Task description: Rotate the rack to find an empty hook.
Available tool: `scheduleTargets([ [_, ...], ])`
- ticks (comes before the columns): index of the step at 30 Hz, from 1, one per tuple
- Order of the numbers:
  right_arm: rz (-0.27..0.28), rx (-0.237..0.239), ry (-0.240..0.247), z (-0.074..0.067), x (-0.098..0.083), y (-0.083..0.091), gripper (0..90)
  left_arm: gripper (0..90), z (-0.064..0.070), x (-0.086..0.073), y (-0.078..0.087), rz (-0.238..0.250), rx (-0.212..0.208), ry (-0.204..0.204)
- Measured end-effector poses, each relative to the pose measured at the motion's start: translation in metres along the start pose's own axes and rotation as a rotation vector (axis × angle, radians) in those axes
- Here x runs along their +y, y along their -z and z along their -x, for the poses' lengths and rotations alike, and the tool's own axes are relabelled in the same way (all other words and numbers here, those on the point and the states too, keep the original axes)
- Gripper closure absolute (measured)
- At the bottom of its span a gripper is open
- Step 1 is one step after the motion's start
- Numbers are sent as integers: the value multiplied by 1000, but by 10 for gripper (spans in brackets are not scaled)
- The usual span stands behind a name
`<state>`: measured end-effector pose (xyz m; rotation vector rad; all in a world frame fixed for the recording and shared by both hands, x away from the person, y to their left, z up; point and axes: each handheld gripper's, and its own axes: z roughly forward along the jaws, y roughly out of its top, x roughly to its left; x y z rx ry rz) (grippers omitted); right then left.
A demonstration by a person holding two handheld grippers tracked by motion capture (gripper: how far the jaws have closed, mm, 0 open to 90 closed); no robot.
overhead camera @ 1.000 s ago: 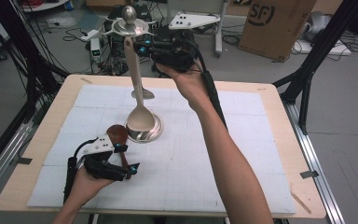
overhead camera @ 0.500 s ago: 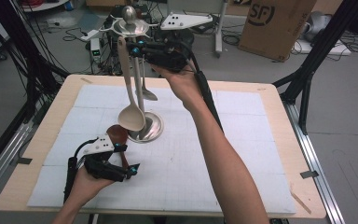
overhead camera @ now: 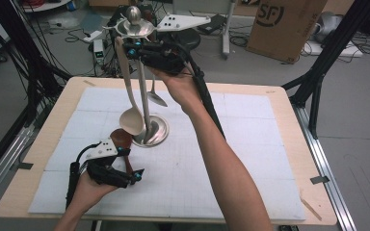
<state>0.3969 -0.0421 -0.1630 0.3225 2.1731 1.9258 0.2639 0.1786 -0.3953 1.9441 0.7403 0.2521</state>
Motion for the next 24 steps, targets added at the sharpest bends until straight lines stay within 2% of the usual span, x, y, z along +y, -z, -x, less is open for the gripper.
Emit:
scheduleTargets([
  [8, -12, -2, 9, -1, 0, 0, 893, 66, 0, 0, 0, -1, -1, 0],
  [24, -19, 24, 8, 12, -11, 30, 875, 63, -1, 0, 0, -5, -4, 1],
])
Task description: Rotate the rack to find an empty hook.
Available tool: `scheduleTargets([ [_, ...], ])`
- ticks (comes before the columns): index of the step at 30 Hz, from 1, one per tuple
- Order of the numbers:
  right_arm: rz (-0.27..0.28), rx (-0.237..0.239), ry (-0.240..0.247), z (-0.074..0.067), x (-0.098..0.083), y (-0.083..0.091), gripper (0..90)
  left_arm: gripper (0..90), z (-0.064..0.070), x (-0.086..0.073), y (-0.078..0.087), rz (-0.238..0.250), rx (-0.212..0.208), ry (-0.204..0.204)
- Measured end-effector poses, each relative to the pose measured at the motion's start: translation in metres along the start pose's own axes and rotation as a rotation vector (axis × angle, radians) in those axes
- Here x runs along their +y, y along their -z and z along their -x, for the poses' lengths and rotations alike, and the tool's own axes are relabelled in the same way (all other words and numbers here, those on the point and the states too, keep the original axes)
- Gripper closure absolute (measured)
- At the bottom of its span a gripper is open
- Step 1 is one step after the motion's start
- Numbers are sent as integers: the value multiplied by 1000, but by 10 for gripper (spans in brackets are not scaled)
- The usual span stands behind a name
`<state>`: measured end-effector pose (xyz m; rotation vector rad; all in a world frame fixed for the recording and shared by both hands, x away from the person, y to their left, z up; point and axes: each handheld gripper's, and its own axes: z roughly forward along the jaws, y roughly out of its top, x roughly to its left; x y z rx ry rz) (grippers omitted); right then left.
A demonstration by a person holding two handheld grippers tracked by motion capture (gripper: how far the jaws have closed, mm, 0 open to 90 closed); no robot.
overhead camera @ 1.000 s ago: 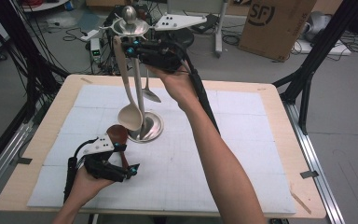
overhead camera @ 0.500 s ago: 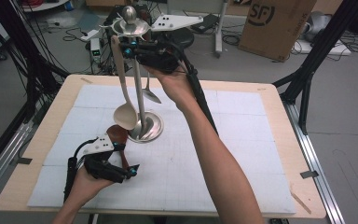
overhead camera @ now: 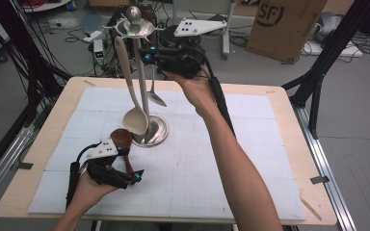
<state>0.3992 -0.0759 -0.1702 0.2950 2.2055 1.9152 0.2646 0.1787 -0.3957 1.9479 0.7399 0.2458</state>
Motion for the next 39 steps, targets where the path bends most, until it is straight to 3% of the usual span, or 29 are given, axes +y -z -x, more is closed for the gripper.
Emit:
scheduleTargets([
  [8, 18, -2, -3, 13, 1, 22, 896, 63, 0, 0, -1, -2, 4, 3],
  [14, 34, -20, -21, 19, 3, 30, 897, 63, 0, 0, -1, -7, 4, -2],
  [22, 25, -13, 0, 16, 15, 22, 897, 63, 0, 0, -1, -5, 5, -1],
  [39, -4, 10, 25, 3, 18, -1, 897, 64, 0, 0, -1, -2, 3, 4],
])
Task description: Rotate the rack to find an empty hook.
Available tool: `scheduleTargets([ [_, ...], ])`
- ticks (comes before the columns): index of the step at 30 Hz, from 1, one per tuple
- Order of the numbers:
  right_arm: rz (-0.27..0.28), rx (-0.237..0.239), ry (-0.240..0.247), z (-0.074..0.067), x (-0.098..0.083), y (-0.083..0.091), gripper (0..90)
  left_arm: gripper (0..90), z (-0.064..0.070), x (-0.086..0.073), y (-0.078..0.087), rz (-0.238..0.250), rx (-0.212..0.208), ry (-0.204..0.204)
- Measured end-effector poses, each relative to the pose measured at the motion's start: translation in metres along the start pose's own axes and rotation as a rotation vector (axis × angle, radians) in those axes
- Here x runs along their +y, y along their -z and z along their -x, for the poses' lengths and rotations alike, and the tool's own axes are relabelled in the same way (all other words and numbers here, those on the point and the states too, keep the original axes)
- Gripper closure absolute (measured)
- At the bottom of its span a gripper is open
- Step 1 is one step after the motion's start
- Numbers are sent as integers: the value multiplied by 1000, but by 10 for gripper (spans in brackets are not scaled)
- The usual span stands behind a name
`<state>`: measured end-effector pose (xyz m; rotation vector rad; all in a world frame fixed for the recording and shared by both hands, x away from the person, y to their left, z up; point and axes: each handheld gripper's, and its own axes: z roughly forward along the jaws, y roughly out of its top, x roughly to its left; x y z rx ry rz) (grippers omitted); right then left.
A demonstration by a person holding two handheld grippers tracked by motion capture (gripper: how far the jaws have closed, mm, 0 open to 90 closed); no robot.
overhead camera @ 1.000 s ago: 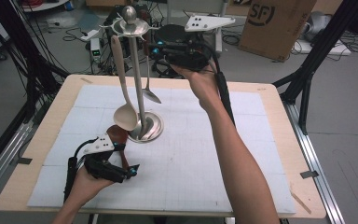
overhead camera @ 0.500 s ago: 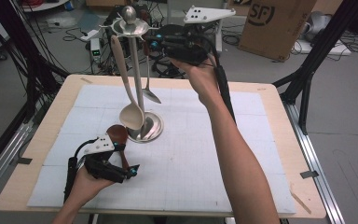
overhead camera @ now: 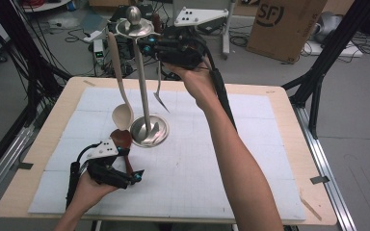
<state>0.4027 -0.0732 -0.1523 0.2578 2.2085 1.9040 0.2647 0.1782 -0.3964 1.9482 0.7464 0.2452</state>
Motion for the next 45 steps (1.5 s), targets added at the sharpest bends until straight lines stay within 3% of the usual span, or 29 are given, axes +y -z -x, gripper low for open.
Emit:
scheduleTargets([
  [11, -7, -3, 2, -3, -2, -3, 887, 63, -1, 0, 1, -6, 1, -5],
  [20, -9, -11, -39, -5, -17, 11, 732, 78, -5, -1, 4, -12, 20, 0],
  [26, -17, -11, -63, -10, -34, 24, 616, 125, -9, -2, 7, -15, 28, 6],
  [45, -58, -53, -137, -21, -102, 69, 464, 315, -24, -9, 17, -19, 42, 23],
])
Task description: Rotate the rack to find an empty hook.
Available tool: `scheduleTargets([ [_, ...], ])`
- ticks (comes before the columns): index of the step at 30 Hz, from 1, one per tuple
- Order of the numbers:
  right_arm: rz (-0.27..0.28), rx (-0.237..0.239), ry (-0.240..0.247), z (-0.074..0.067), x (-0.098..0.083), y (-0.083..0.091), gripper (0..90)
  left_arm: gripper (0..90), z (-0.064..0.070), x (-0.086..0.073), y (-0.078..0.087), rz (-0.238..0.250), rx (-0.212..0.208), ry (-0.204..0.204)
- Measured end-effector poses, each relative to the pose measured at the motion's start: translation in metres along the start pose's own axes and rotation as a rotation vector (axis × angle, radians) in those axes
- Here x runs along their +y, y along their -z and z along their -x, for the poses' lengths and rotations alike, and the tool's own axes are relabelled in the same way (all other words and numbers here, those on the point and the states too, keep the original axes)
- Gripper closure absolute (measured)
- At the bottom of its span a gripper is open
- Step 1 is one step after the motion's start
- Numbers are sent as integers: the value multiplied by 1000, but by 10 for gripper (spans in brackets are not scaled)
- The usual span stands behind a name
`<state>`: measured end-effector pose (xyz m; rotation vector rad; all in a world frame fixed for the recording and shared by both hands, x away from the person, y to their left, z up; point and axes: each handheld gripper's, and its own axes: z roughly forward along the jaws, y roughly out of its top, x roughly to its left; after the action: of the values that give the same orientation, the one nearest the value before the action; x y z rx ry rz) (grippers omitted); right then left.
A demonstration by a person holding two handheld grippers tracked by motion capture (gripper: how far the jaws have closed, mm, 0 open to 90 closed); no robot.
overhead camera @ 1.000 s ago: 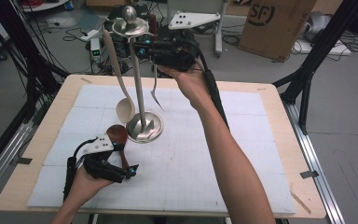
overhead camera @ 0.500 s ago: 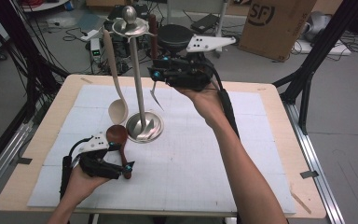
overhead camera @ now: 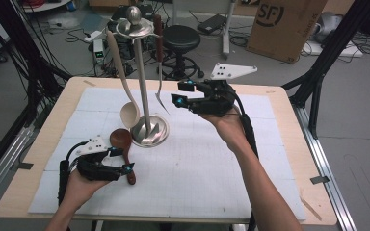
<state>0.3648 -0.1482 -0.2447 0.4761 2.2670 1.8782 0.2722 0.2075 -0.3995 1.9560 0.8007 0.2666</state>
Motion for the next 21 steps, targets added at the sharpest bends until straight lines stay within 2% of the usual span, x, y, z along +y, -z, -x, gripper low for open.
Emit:
scheduleTargets([
  [6, -18, -6, -22, -2, -20, 8, 435, 382, -3, -2, 1, 0, -2, 11],
  [21, -54, -26, -40, -7, -60, 21, 382, 556, -9, -6, 3, -15, -13, 16],
])
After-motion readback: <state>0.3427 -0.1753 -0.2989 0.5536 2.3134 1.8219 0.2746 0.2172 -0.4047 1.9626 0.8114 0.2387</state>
